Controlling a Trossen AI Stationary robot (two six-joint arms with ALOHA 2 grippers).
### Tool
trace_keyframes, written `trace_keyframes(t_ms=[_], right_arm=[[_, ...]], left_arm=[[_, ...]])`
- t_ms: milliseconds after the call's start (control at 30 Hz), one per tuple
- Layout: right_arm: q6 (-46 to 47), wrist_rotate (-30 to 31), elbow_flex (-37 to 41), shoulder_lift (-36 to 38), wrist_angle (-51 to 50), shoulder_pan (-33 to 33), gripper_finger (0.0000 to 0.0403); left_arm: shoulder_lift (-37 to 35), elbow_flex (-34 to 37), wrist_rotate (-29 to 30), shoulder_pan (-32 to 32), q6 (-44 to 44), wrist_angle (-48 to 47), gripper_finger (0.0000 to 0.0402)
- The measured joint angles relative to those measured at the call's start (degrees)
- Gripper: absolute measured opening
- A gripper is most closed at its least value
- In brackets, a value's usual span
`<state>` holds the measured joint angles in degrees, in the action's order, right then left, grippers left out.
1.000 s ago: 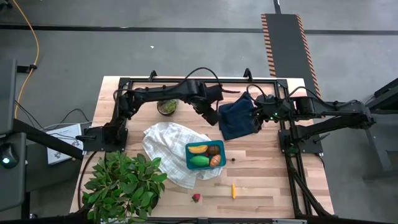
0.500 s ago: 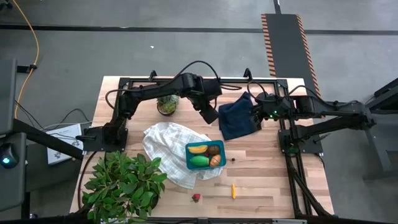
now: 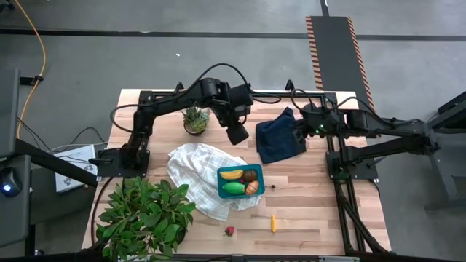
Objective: Pick and placing Produce into tupperware
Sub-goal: Put the blackberry into the blue bin
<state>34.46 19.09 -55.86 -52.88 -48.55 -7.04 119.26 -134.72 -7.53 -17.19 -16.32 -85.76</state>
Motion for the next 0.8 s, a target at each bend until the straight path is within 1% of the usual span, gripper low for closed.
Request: trace_keyframes(t_ms=[233,500,800], right_arm=[[0.74,0.05,0.00,0.00,1.27,-1.33,0.0133],[1.61,0.27,0.00,0.02,4.32,-1.70,0.0133],[3.11,0.29,0.00,0.00,5.99,-1.70,0.0133]], left_arm=[[-2.64,0.00,-0.86,2.01,2.88,-4.33,0.0085],[-5.86,0.00,-0.82,5.64,3.19,-4.30,0.0085],[-7.97,0.00,1.56,10.63,3.06,-4.28,0.0085]])
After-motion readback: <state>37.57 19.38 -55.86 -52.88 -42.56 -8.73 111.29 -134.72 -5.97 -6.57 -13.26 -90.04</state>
